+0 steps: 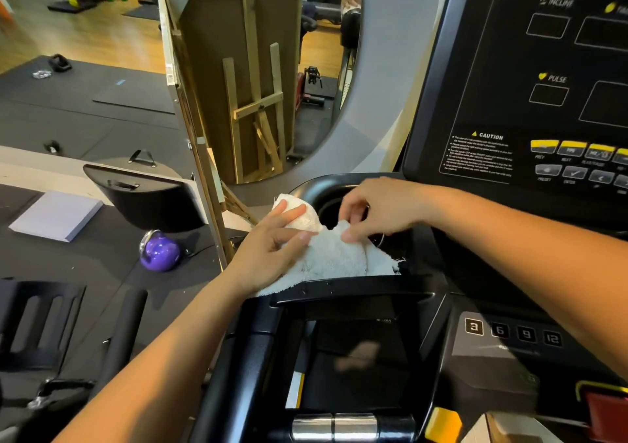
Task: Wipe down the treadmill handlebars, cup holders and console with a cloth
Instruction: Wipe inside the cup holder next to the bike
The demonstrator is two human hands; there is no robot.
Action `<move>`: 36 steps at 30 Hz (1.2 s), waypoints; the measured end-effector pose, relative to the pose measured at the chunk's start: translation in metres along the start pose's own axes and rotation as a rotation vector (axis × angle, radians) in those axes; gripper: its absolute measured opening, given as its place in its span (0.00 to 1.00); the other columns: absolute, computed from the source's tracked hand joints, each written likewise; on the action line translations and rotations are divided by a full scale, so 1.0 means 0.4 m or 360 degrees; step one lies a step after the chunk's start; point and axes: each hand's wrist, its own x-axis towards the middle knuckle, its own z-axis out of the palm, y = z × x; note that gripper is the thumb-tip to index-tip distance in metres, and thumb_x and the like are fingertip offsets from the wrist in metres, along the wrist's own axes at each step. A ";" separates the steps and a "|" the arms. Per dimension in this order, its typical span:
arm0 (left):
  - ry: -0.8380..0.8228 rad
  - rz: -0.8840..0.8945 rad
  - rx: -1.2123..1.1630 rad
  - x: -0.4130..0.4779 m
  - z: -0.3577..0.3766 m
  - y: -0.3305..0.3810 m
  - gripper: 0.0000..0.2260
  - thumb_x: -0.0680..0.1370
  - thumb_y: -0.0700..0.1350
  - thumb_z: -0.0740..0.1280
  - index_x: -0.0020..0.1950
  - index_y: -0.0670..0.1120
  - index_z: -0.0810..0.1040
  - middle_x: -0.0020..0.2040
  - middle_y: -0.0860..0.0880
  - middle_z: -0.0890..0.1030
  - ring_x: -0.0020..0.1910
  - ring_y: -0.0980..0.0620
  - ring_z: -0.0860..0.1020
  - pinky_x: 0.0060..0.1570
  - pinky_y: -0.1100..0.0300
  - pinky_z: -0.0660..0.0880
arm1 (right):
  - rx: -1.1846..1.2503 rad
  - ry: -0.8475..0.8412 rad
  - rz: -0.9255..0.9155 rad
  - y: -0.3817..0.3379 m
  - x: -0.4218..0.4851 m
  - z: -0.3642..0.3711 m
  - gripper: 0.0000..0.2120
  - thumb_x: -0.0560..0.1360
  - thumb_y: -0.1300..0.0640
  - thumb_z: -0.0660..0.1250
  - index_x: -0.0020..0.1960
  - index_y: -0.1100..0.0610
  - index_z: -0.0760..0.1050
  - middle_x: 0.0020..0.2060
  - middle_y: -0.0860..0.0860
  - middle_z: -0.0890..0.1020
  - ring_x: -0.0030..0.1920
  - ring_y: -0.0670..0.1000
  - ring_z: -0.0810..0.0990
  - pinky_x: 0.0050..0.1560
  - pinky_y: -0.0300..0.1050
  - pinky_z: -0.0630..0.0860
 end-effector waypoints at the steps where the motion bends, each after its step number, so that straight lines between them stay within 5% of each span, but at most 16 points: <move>1: -0.0003 -0.0002 0.0008 0.001 0.001 0.001 0.12 0.81 0.56 0.62 0.56 0.58 0.84 0.76 0.61 0.64 0.78 0.61 0.49 0.72 0.54 0.53 | -0.0034 -0.0014 -0.0039 -0.004 0.006 0.010 0.12 0.69 0.46 0.75 0.49 0.50 0.80 0.40 0.45 0.83 0.38 0.49 0.82 0.39 0.44 0.82; 4: -0.0009 -0.0020 0.0040 -0.009 -0.001 -0.002 0.13 0.80 0.57 0.65 0.64 0.60 0.79 0.77 0.60 0.62 0.78 0.61 0.50 0.71 0.57 0.50 | -0.0273 -0.0146 -0.0073 -0.009 0.018 0.052 0.07 0.70 0.50 0.76 0.45 0.50 0.80 0.32 0.42 0.80 0.36 0.44 0.80 0.44 0.42 0.77; 8: 0.0049 0.0042 0.0186 -0.029 0.004 0.004 0.22 0.78 0.61 0.61 0.72 0.59 0.71 0.78 0.58 0.61 0.77 0.60 0.53 0.75 0.52 0.53 | -0.0211 -0.0320 0.0118 0.005 0.013 0.051 0.05 0.71 0.58 0.75 0.44 0.55 0.79 0.29 0.47 0.83 0.31 0.45 0.83 0.37 0.41 0.81; 15: 0.0116 0.0045 -0.0161 -0.006 0.001 -0.019 0.11 0.81 0.50 0.65 0.61 0.55 0.82 0.74 0.57 0.68 0.77 0.61 0.55 0.72 0.63 0.54 | 0.0010 -0.0342 0.0085 -0.017 0.032 0.088 0.06 0.73 0.60 0.73 0.41 0.57 0.77 0.31 0.55 0.85 0.29 0.49 0.83 0.31 0.39 0.78; 21: 0.0325 0.0020 -0.0317 0.019 0.001 -0.054 0.10 0.79 0.47 0.66 0.57 0.53 0.83 0.69 0.51 0.75 0.74 0.57 0.66 0.73 0.48 0.63 | 0.0218 -0.0222 -0.0038 -0.065 0.064 0.123 0.06 0.73 0.63 0.72 0.40 0.60 0.76 0.28 0.53 0.82 0.27 0.47 0.82 0.26 0.35 0.74; 24: 0.0328 0.0033 -0.0220 0.013 0.008 -0.031 0.10 0.80 0.44 0.66 0.58 0.53 0.83 0.69 0.50 0.75 0.75 0.55 0.64 0.74 0.47 0.63 | 0.0137 -0.0205 -0.0006 -0.044 0.053 0.122 0.03 0.71 0.63 0.71 0.41 0.61 0.76 0.26 0.51 0.82 0.27 0.47 0.82 0.28 0.39 0.76; 28: -0.0023 0.0281 0.0390 0.033 0.043 0.019 0.14 0.80 0.51 0.61 0.62 0.53 0.82 0.70 0.54 0.75 0.77 0.50 0.61 0.76 0.44 0.51 | -0.0048 -0.0252 0.0162 0.008 0.022 0.091 0.08 0.67 0.60 0.71 0.44 0.61 0.77 0.29 0.54 0.84 0.29 0.50 0.84 0.32 0.43 0.79; 32: -0.0121 0.0390 0.0453 0.069 0.072 0.057 0.12 0.82 0.48 0.63 0.63 0.50 0.81 0.66 0.56 0.78 0.73 0.56 0.66 0.77 0.49 0.46 | -0.0133 -0.0322 0.0225 0.032 0.012 0.079 0.07 0.69 0.58 0.71 0.43 0.62 0.80 0.28 0.52 0.84 0.30 0.50 0.84 0.33 0.41 0.80; 36: 0.0002 0.0313 0.0318 0.051 0.032 0.008 0.13 0.80 0.48 0.65 0.62 0.50 0.82 0.71 0.49 0.74 0.73 0.53 0.67 0.75 0.48 0.57 | -0.0208 -0.0098 -0.0014 0.003 0.029 0.119 0.06 0.68 0.56 0.69 0.39 0.59 0.79 0.27 0.51 0.83 0.30 0.49 0.82 0.35 0.43 0.79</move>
